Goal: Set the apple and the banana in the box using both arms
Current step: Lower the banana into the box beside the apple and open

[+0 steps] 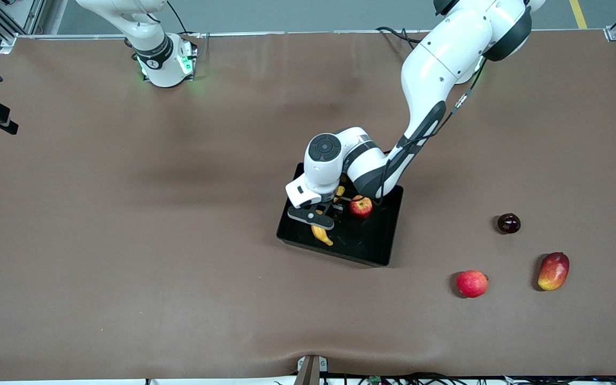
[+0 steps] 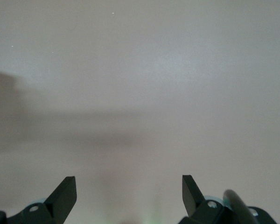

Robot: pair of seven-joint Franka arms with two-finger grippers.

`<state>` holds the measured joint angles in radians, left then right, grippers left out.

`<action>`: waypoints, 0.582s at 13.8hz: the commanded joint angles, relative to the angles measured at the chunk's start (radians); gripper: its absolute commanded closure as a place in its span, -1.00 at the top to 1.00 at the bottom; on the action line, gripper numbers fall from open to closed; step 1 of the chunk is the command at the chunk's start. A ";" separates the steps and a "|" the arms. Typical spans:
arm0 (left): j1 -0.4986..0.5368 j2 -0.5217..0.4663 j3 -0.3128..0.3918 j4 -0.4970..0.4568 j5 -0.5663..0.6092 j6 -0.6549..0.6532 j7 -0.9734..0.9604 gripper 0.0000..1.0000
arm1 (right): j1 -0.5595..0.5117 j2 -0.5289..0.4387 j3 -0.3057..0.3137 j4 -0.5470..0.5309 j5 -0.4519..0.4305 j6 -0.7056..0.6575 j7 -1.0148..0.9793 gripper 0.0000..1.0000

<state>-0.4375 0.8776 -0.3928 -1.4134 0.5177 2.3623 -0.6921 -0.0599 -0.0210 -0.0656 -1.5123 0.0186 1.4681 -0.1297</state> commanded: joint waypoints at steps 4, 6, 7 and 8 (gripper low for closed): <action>0.120 -0.199 -0.011 0.005 -0.080 -0.164 -0.009 1.00 | -0.032 0.001 0.017 0.004 0.000 -0.008 0.005 1.00; 0.175 -0.284 -0.011 0.005 -0.160 -0.240 -0.006 1.00 | -0.032 0.001 0.017 0.004 0.000 -0.006 0.005 1.00; 0.204 -0.322 -0.011 0.005 -0.177 -0.282 -0.004 1.00 | -0.032 0.003 0.017 0.004 0.000 -0.006 0.005 1.00; 0.224 -0.360 -0.009 0.005 -0.179 -0.322 -0.004 1.00 | -0.034 0.003 0.017 0.006 0.000 -0.006 0.004 1.00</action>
<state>-0.2504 0.6039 -0.3990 -1.3687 0.3690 2.1017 -0.6947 -0.0683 -0.0207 -0.0664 -1.5127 0.0186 1.4680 -0.1296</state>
